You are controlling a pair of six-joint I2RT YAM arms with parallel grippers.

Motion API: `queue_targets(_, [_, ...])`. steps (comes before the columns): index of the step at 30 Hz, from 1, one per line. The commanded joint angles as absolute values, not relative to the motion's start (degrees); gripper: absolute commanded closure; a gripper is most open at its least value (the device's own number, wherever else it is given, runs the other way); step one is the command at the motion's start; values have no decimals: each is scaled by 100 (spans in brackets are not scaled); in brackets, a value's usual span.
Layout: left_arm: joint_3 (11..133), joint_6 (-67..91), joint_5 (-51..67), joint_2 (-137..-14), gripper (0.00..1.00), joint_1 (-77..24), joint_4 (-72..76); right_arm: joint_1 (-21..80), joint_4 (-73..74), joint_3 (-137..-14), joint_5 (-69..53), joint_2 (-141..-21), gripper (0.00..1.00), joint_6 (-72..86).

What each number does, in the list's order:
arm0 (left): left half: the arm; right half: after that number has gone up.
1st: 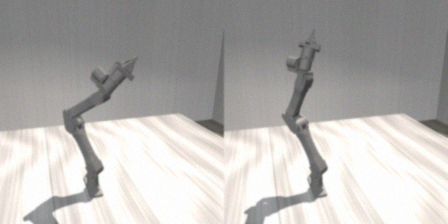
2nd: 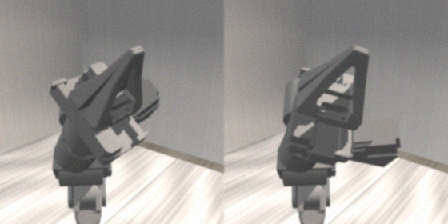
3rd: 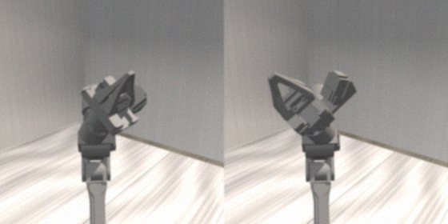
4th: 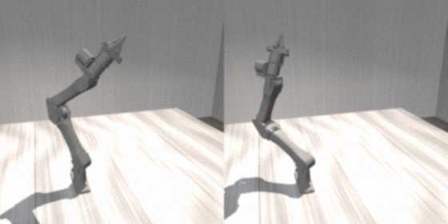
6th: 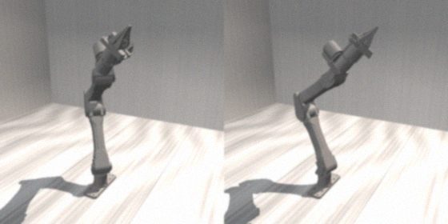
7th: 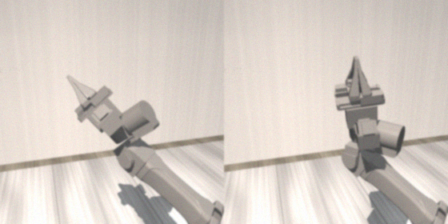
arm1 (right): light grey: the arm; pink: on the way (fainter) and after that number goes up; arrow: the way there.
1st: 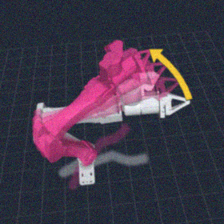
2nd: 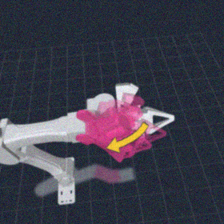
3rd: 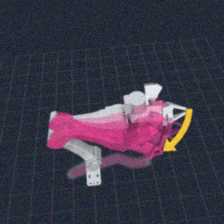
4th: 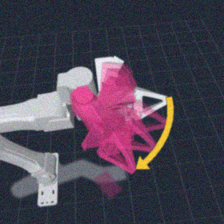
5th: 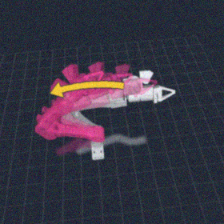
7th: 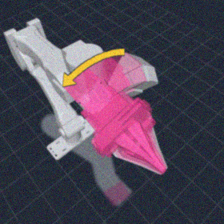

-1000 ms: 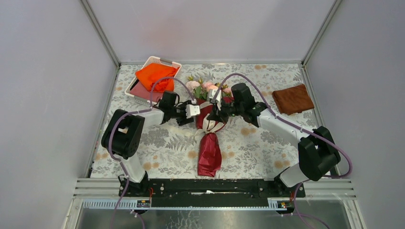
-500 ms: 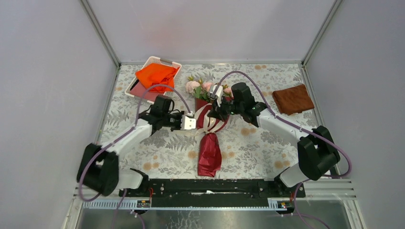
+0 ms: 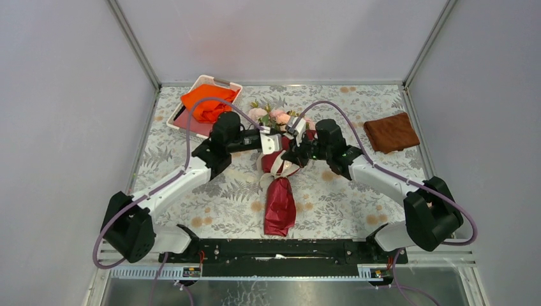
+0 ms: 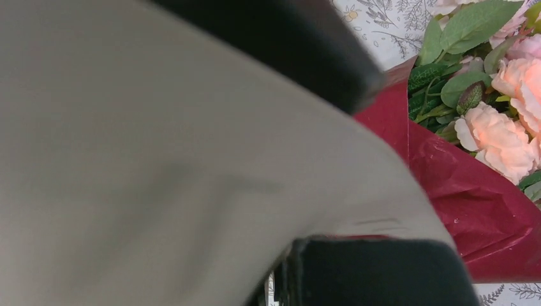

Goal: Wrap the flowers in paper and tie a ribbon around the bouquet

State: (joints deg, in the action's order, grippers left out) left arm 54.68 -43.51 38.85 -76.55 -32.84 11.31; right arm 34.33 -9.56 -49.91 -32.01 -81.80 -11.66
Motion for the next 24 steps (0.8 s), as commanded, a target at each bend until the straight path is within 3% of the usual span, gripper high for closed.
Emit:
queue_targets(1, [5448,-4007,3444,-7136,100,-3333,1843,3409,-1266,-4980,-3159,-7840,100,-1035])
queue_targets(7, [5135,-3900,3565,-5988,100,-2905,972,3418,-1142,-4906,-3206,-7718,100,-1097])
queue_targets(10, [4933,-4054,3184,-6157,100,-2586,168,3419,-1003,-5001,-3399,-7824,100,-1118])
queue_targets(18, [4294,-4716,2471,-6976,100,-2006,-72,3445,-835,-5133,-3679,-7854,100,-1202])
queue_targets(22, [3996,-6225,2732,-6544,100,-1889,-1816,3444,-768,-5387,-3464,-7956,100,-970])
queue_targets(24, [4070,-6534,2713,-6269,100,-2444,-3036,3452,-794,-5533,-3372,-8051,100,-697])
